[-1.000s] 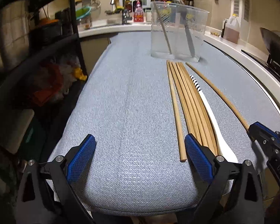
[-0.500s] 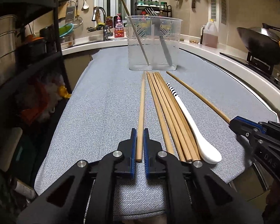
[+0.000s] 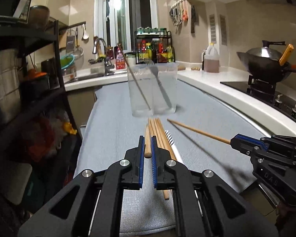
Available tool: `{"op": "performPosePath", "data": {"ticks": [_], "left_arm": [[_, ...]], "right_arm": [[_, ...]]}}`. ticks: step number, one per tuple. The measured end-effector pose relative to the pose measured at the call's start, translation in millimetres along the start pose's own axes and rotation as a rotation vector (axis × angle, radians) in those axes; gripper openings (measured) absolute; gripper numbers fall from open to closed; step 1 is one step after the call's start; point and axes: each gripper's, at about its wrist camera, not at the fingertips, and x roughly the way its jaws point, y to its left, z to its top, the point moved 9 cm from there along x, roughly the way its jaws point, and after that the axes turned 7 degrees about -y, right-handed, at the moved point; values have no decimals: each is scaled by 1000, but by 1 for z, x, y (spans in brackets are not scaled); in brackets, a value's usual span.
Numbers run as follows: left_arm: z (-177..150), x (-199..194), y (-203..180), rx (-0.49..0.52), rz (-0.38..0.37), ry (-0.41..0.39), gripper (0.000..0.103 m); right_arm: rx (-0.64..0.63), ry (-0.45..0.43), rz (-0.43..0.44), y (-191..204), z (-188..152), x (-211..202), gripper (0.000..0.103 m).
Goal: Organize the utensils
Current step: 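Lift both held chopsticks up toward the clear container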
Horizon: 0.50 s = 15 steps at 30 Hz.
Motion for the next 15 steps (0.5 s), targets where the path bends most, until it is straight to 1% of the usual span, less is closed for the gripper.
{"op": "performPosePath", "data": {"ticks": [5, 6, 9, 15], "left_arm": [[27, -6, 3, -17, -29, -20, 7], [32, -6, 5, -24, -35, -19, 7], [45, -4, 10, -57, -65, -7, 7], [65, 1, 18, -65, -78, 13, 7]], "right_arm": [[-9, -47, 0, -2, 29, -10, 6], [-9, -47, 0, -2, 29, -10, 6], [-23, -72, 1, -1, 46, -13, 6], [-18, -92, 13, 1, 70, -14, 6]]}}
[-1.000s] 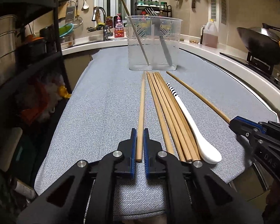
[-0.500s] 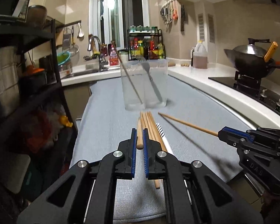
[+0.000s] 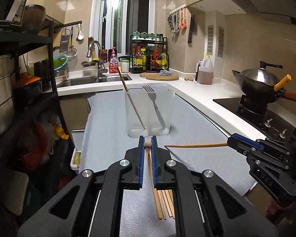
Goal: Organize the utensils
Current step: 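Lift both held chopsticks up toward the clear container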
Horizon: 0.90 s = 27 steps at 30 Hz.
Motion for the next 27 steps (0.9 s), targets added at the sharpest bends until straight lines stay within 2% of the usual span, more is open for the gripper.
{"op": "performPosePath", "data": {"ticks": [6, 13, 27], "left_arm": [[24, 2, 3, 24, 1, -18, 7], [49, 10, 9, 17, -14, -21, 7], [96, 23, 15, 27, -40, -30, 7]], "right_arm": [[-3, -39, 1, -2, 24, 1, 6], [27, -31, 28, -7, 48, 13, 6], [21, -87, 48, -12, 99, 25, 6]]}}
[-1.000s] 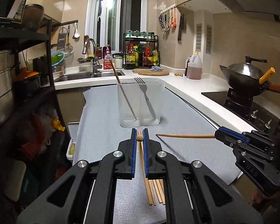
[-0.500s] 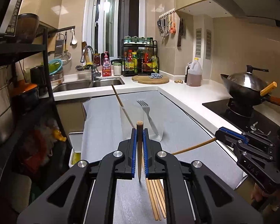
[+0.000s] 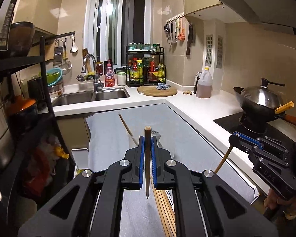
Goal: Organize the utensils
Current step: 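Lift both held chopsticks up toward the clear container, then lower both chopsticks into the clear container and open both tools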
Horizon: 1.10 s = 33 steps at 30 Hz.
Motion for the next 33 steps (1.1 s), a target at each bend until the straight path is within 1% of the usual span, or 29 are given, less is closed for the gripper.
{"op": "performPosePath", "data": {"ticks": [6, 13, 16, 22, 25, 28, 33], "left_arm": [[28, 8, -1, 15, -14, -16, 7], [66, 19, 0, 38, -26, -30, 7], [83, 24, -1, 50, -31, -43, 7], [120, 31, -4, 69, -33, -97, 7], [132, 38, -2, 68, -32, -114, 6], [140, 45, -2, 65, -34, -122, 7], [146, 61, -2, 77, -38, -117, 6]], "right_arm": [[-13, -18, 5, -1, 24, 9, 6], [-16, -48, 17, -5, 63, 22, 6], [-25, -64, 20, -4, 80, 29, 6], [-50, -113, 20, -4, 122, 42, 6], [-57, -138, 13, -4, 141, 50, 6], [-38, -160, 26, -6, 159, 59, 6], [-45, -192, 19, -6, 178, 75, 6]]}}
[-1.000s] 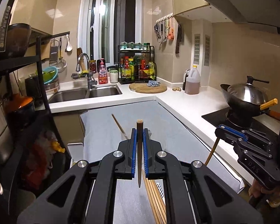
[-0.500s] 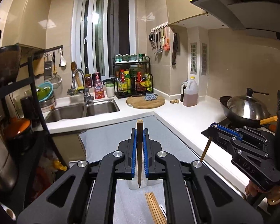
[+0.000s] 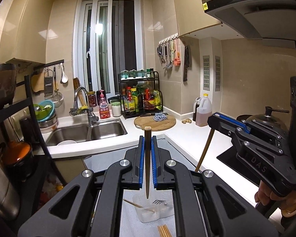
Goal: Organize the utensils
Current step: 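Lower both chopsticks into the clear container and open both tools, then move both open tools back down toward the spoon and chopsticks on the mat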
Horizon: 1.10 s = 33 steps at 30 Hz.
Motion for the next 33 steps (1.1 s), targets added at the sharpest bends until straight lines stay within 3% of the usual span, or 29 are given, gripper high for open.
{"op": "performPosePath", "data": {"ticks": [5, 23, 24, 25, 26, 27, 28, 33], "left_arm": [[-11, 20, 4, -7, -6, 35, 6], [-85, 79, 19, -57, 20, 150, 7], [-90, 82, 22, -63, 39, 156, 16], [-95, 83, 25, -75, 58, 166, 50], [-98, 83, 30, -91, 81, 173, 71], [-100, 80, 36, -119, 112, 165, 91], [-100, 77, 39, -140, 125, 151, 91], [-111, 60, 46, -155, 152, 162, 92]], "right_arm": [[-2, 2, -1, -3, -4, 20, 6], [45, 138, -29, -23, -87, 62, 8], [48, 148, -28, -22, -91, 63, 9], [46, 159, -27, -21, -96, 64, 13], [40, 170, -27, -21, -100, 64, 17], [33, 180, -31, -20, -104, 63, 34], [30, 185, -37, -20, -107, 61, 47], [33, 194, -55, -20, -123, 41, 53]]}}
